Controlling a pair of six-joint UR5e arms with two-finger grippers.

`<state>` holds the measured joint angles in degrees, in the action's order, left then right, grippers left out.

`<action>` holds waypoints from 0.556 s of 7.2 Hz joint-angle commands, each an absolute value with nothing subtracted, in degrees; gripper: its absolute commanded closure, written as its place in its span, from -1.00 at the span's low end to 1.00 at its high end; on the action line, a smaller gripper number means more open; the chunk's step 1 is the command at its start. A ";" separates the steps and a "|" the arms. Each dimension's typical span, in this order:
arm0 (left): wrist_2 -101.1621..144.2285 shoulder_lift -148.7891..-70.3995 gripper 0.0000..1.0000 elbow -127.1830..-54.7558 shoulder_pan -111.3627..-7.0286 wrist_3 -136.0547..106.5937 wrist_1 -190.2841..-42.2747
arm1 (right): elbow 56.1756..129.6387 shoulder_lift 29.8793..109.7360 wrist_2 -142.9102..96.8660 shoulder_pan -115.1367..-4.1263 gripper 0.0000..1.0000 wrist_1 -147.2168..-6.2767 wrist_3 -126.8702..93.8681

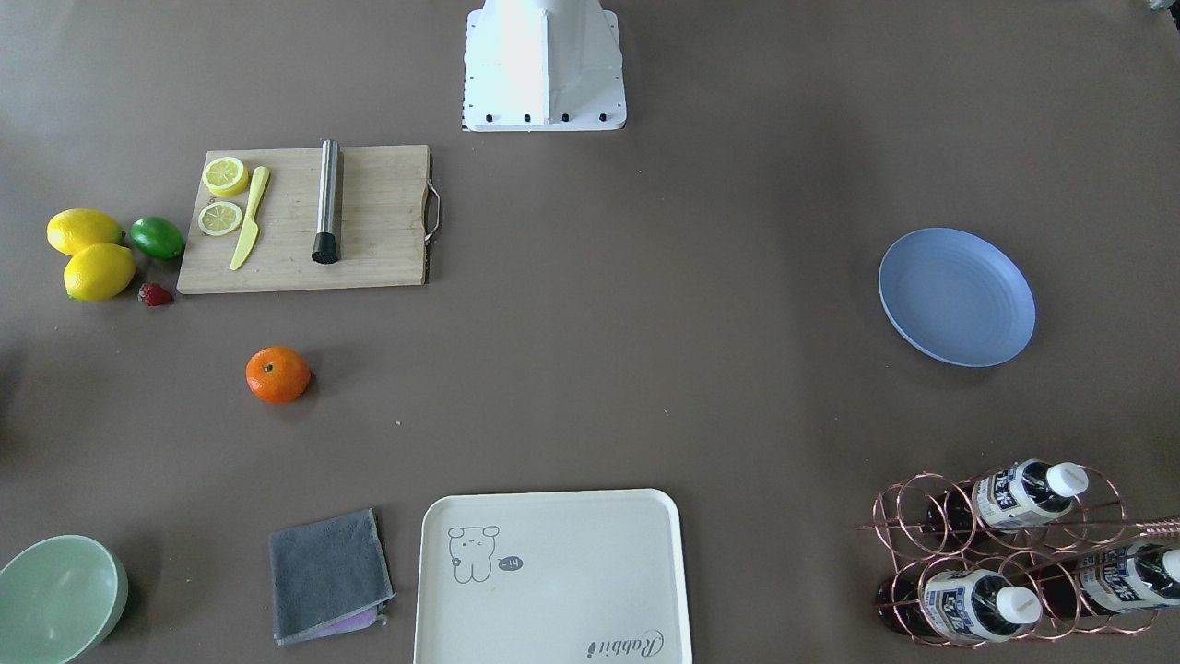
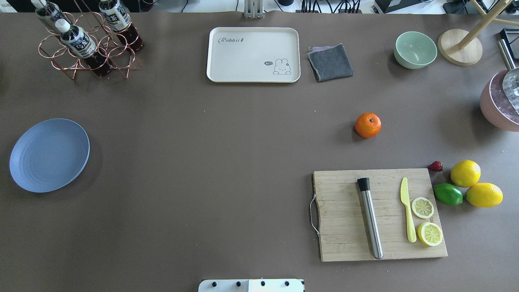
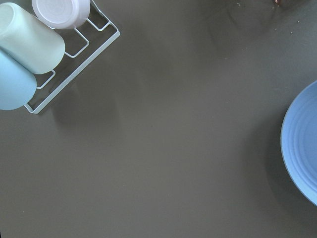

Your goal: Pick orange to plate

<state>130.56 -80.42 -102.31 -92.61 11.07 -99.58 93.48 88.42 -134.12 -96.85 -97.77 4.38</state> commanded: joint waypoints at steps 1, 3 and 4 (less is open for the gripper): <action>130.52 -80.42 -0.96 -102.30 -92.55 11.07 -99.49 | 93.52 88.42 -134.03 -96.86 -1.00 -97.82 4.31; 130.61 -80.42 -0.96 -101.96 -92.55 11.07 -99.58 | 93.43 88.50 -134.12 -96.86 -1.00 -97.82 4.31; 130.52 -80.42 -0.96 -102.04 -92.55 11.07 -99.58 | 93.43 88.59 -134.12 -96.86 -1.00 -97.82 4.31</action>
<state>130.58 -80.42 -102.07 -92.55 11.07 -99.57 93.47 88.50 -134.09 -96.86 -97.82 4.33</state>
